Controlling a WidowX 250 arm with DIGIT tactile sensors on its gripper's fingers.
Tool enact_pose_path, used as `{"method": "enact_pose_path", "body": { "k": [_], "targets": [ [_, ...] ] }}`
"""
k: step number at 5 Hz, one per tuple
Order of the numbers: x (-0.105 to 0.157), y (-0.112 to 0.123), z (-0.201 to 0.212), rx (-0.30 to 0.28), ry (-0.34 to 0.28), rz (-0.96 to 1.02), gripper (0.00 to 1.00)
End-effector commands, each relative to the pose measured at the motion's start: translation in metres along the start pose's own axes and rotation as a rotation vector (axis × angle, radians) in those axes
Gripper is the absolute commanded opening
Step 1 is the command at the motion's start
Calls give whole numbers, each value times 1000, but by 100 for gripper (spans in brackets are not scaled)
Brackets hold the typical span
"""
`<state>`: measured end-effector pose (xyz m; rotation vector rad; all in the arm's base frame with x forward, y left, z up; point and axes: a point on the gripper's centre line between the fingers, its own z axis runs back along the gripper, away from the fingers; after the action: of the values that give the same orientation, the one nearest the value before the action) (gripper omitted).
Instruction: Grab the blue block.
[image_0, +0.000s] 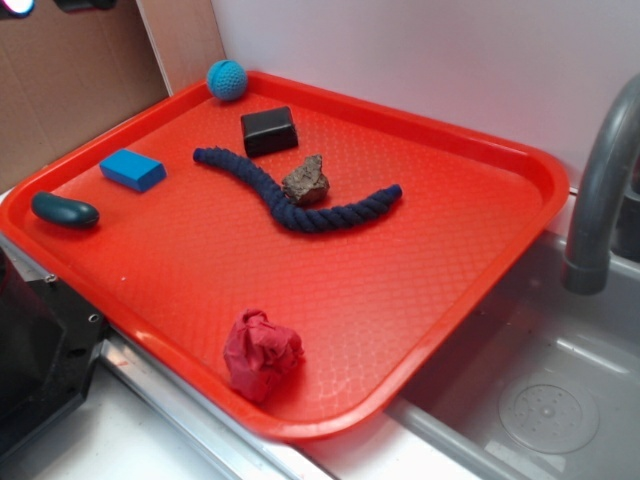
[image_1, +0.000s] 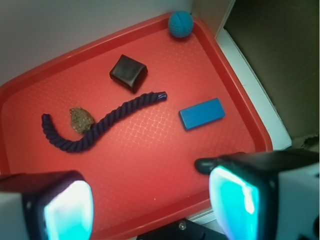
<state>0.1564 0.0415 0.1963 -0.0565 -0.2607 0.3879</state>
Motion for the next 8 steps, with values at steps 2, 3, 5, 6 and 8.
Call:
{"method": "enact_pose_path", "body": {
  "k": [2,3,5,6,8],
  "targets": [
    [39,55,-80,140,6,479,100],
    [28,74,-110,196,34,726,100],
    [-6,100,-160,412,58,1114,100],
    [13,101,-178,366,8,990,100],
    [20,97,-184,355,40,944,0]
  ]
}}
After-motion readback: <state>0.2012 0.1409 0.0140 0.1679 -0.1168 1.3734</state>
